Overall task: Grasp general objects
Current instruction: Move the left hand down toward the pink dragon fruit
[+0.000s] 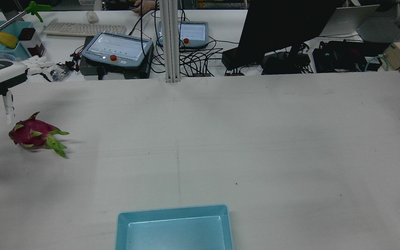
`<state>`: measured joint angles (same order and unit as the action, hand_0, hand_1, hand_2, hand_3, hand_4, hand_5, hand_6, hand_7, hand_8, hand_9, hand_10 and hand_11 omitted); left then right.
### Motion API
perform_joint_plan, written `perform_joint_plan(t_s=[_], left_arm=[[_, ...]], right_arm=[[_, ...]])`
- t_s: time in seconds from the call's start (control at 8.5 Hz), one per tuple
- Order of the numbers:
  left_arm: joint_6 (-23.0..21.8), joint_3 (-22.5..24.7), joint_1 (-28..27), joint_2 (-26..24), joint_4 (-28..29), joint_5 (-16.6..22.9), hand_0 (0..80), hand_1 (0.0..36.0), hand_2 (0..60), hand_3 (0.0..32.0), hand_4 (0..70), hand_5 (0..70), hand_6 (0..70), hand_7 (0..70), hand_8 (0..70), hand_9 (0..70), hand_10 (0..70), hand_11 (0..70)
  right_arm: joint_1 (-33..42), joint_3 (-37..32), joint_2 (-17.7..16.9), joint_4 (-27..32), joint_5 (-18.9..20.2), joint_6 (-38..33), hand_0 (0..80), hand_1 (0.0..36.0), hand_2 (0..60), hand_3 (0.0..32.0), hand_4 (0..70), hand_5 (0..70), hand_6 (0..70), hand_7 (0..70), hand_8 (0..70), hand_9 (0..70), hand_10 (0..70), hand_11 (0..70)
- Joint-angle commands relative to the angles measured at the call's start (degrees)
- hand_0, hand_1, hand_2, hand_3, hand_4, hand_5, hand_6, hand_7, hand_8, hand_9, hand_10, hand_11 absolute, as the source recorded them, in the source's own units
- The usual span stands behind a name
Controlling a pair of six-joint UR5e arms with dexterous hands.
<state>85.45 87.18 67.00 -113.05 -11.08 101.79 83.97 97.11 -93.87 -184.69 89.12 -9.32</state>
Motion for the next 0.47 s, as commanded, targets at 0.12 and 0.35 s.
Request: perform_joint_plan(t_s=[0.12, 0.35], left_arm=[[4.4, -1.5, -3.0, 1.9, -0.1, -0.2, 51.1, 36.0, 60.0, 0.0, 1.5, 29.8, 4.5, 3.9, 2.4, 0.0, 0.0, 1.7], [8.4, -2.0, -3.1, 4.7, 1.4, -0.4, 51.7, 36.0, 60.0, 0.0, 1.0, 29.1, 4.2, 3.7, 1.7, 0.0, 0.0, 2.5]], right_arm=[[0.0, -0.1, 0.0, -0.1, 0.0, 0.0, 0.0, 0.0, 0.0, 0.0, 0.0, 0.0, 0.0, 0.0, 0.0, 0.0, 0.0, 0.0], [0.0, -0.1, 0.0, 0.0, 0.0, 0.0, 0.0, 0.0, 0.0, 0.0, 0.0, 0.0, 0.0, 0.0, 0.0, 0.0, 0.0, 0.0]])
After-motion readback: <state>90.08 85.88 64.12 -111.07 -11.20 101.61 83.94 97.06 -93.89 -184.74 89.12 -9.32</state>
